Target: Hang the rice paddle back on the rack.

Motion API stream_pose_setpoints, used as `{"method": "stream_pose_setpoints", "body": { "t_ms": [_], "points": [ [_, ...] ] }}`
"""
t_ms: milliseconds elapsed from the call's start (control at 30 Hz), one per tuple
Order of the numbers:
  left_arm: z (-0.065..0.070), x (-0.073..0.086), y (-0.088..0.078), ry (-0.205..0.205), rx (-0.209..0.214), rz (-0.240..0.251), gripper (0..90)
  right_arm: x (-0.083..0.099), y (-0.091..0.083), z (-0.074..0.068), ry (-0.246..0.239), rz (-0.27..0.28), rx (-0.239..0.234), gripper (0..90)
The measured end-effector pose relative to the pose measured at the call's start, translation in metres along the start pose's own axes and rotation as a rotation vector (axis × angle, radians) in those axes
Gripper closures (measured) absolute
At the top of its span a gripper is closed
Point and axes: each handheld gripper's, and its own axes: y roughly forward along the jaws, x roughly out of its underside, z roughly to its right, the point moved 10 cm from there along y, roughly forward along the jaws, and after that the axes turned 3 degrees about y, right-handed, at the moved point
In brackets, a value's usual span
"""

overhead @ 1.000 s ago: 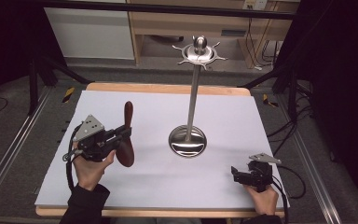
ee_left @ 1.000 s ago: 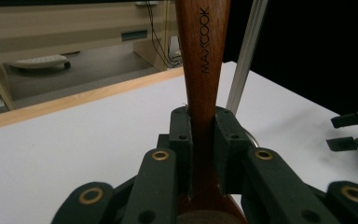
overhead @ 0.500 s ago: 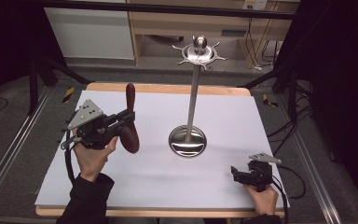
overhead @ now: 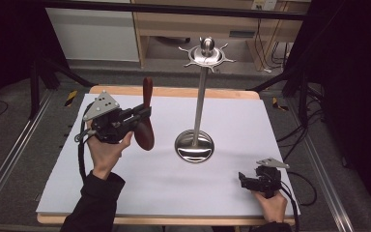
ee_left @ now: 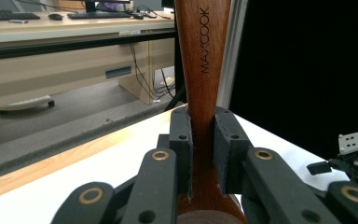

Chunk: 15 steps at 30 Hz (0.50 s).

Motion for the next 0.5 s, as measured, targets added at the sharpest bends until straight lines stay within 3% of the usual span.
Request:
{"method": "stream_pose_setpoints", "body": {
  "t_ms": [133, 200, 500],
  "points": [
    [0.006, -0.002, 0.003, -0.012, 0.019, 0.0, 78.5, 0.0, 0.0, 0.0, -0.008, -0.001, -0.001, 11.0],
    [0.007, -0.006, 0.007, 0.008, 0.019, 0.001, 78.5, 0.0, 0.0, 0.0, -0.007, -0.001, 0.002, 11.0],
    [0.01, -0.016, 0.017, 0.022, 0.032, 0.0, 78.5, 0.0, 0.0, 0.001, -0.013, -0.003, 0.006, 10.9]
  ]
}}
